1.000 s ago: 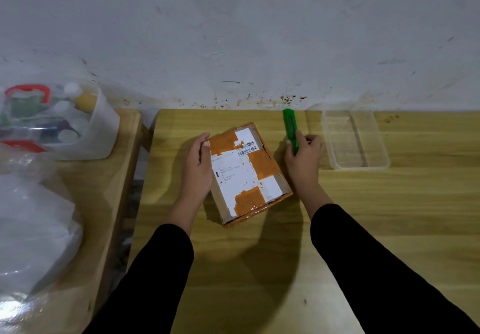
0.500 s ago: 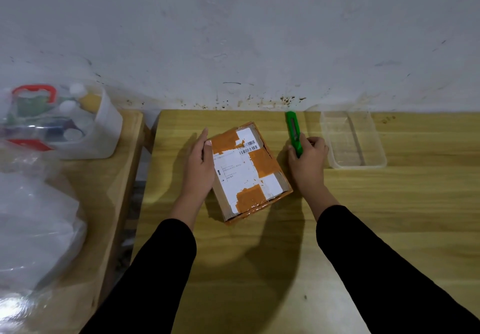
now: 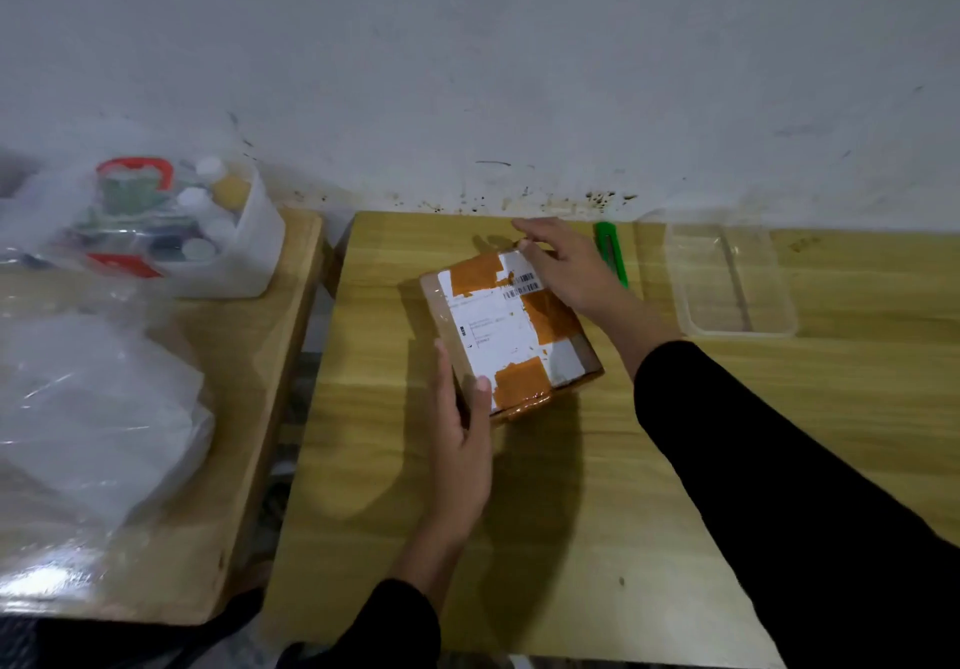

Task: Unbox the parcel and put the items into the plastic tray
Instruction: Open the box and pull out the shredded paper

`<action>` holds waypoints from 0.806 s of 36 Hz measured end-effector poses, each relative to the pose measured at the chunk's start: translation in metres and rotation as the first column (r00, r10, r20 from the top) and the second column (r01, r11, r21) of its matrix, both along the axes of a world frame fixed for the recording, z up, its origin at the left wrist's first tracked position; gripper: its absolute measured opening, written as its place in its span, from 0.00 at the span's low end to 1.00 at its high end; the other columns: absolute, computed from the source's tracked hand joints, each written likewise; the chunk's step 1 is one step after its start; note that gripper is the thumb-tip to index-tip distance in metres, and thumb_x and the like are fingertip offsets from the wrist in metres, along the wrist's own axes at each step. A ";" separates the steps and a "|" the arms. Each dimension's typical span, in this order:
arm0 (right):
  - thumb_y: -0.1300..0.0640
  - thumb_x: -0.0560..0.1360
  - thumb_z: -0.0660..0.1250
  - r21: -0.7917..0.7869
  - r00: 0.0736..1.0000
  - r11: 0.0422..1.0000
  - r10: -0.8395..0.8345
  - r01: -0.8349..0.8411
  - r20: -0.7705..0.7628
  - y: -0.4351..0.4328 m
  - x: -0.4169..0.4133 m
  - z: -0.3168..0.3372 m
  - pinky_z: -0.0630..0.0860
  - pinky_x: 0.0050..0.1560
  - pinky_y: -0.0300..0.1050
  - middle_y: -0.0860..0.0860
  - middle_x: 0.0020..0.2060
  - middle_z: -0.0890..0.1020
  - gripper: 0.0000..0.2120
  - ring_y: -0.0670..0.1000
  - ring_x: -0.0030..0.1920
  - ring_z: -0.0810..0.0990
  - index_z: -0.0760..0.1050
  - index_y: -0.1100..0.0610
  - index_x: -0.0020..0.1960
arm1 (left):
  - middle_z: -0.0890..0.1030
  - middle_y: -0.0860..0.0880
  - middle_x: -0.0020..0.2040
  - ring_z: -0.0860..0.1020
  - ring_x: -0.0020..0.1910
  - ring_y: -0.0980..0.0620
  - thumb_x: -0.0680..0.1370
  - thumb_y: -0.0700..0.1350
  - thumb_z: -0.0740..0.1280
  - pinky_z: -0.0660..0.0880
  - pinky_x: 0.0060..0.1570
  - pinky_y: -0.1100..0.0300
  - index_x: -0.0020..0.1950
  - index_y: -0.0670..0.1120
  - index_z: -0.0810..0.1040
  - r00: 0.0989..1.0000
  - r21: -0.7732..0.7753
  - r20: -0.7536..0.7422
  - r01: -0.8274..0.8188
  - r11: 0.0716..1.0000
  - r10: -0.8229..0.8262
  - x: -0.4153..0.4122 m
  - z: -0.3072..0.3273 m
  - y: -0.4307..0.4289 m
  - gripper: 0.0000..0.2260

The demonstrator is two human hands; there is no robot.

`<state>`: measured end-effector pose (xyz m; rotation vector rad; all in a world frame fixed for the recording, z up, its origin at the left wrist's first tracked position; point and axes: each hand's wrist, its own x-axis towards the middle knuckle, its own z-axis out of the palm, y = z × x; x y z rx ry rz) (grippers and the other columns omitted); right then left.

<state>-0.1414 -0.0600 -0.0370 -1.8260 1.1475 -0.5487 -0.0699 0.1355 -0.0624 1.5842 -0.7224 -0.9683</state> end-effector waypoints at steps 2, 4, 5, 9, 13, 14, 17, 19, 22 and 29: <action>0.59 0.80 0.56 0.035 0.996 0.998 0.054 -0.052 -0.064 -0.002 0.006 -0.004 0.64 0.66 0.41 0.55 0.67 0.70 0.17 0.53 0.67 0.68 0.68 0.57 0.68 | 0.62 0.69 0.67 0.65 0.62 0.77 0.77 0.54 0.58 0.67 0.53 0.79 0.73 0.62 0.49 0.999 -0.014 -0.050 0.015 1.000 -0.016 -0.006 -0.002 0.006 0.28; 0.61 0.80 0.55 0.058 0.997 0.998 0.040 -0.037 -0.061 -0.002 0.004 -0.009 0.63 0.62 0.38 0.54 0.67 0.70 0.17 0.52 0.67 0.68 0.69 0.56 0.68 | 0.63 0.65 0.70 0.65 0.67 0.68 0.77 0.55 0.60 0.69 0.59 0.72 0.73 0.65 0.50 0.997 -0.014 -0.066 0.026 1.000 -0.027 -0.002 -0.004 0.008 0.28; 0.61 0.80 0.55 0.071 0.999 0.997 0.014 -0.011 -0.042 0.000 0.002 -0.010 0.64 0.62 0.38 0.54 0.66 0.70 0.17 0.52 0.66 0.68 0.69 0.56 0.68 | 0.63 0.62 0.72 0.65 0.69 0.64 0.77 0.56 0.61 0.69 0.62 0.67 0.72 0.66 0.50 0.998 -0.013 -0.058 0.036 0.999 -0.037 0.002 -0.006 0.009 0.28; 0.60 0.80 0.56 0.061 0.995 0.993 -0.099 0.100 -0.007 0.019 -0.014 -0.011 0.68 0.60 0.40 0.55 0.63 0.72 0.16 0.49 0.60 0.70 0.71 0.58 0.66 | 0.67 0.56 0.71 0.68 0.69 0.58 0.76 0.51 0.63 0.70 0.65 0.57 0.71 0.65 0.56 0.993 0.005 -0.093 0.071 0.997 -0.070 0.023 -0.007 0.014 0.27; 0.61 0.77 0.63 0.001 0.985 0.985 -0.170 0.170 -0.030 0.043 -0.045 -0.015 0.71 0.57 0.42 0.59 0.57 0.77 0.13 0.53 0.56 0.75 0.76 0.61 0.60 | 0.74 0.52 0.66 0.73 0.63 0.56 0.78 0.48 0.63 0.72 0.64 0.53 0.73 0.53 0.64 0.998 0.066 -0.058 -0.002 0.998 0.005 0.040 -0.003 0.023 0.23; 0.60 0.75 0.65 0.005 0.987 0.988 -0.154 0.154 -0.042 0.048 -0.054 -0.016 0.71 0.55 0.41 0.59 0.55 0.79 0.12 0.52 0.53 0.76 0.77 0.61 0.58 | 0.74 0.50 0.65 0.74 0.61 0.56 0.78 0.48 0.63 0.73 0.62 0.57 0.72 0.50 0.65 0.998 0.079 -0.044 -0.045 0.996 0.048 0.042 0.000 0.024 0.22; 0.59 0.73 0.69 0.045 0.989 0.989 -0.141 0.143 -0.048 0.068 -0.077 -0.015 0.74 0.50 0.45 0.58 0.49 0.82 0.11 0.52 0.47 0.78 0.79 0.62 0.53 | 0.71 0.47 0.68 0.73 0.60 0.56 0.78 0.47 0.64 0.72 0.53 0.69 0.74 0.48 0.61 0.979 0.096 -0.022 -0.199 0.975 0.202 0.041 0.008 0.022 0.25; 0.59 0.71 0.71 0.034 0.984 0.984 -0.173 0.175 -0.034 0.086 -0.089 -0.015 0.74 0.49 0.43 0.58 0.47 0.83 0.10 0.52 0.46 0.79 0.79 0.63 0.50 | 0.68 0.45 0.70 0.69 0.67 0.51 0.79 0.46 0.64 0.69 0.60 0.63 0.76 0.48 0.55 0.954 0.089 0.002 -0.299 0.950 0.300 0.037 0.010 0.020 0.29; 0.60 0.69 0.73 -0.061 0.972 0.972 -0.229 0.225 -0.050 0.116 -0.103 -0.017 0.72 0.44 0.37 0.58 0.44 0.82 0.08 0.51 0.43 0.78 0.79 0.62 0.46 | 0.68 0.47 0.71 0.68 0.68 0.50 0.80 0.47 0.61 0.68 0.61 0.61 0.77 0.47 0.52 0.943 0.079 0.030 -0.332 0.940 0.331 0.020 0.015 0.025 0.29; 0.57 0.68 0.74 -0.388 0.976 0.903 -0.213 0.184 -0.034 0.168 -0.131 -0.020 0.70 0.47 0.42 0.55 0.40 0.79 0.08 0.55 0.44 0.76 0.78 0.60 0.43 | 0.67 0.54 0.68 0.67 0.66 0.59 0.82 0.45 0.57 0.66 0.60 0.64 0.76 0.48 0.57 0.977 0.045 -0.032 -0.209 0.977 0.211 -0.022 0.006 0.063 0.22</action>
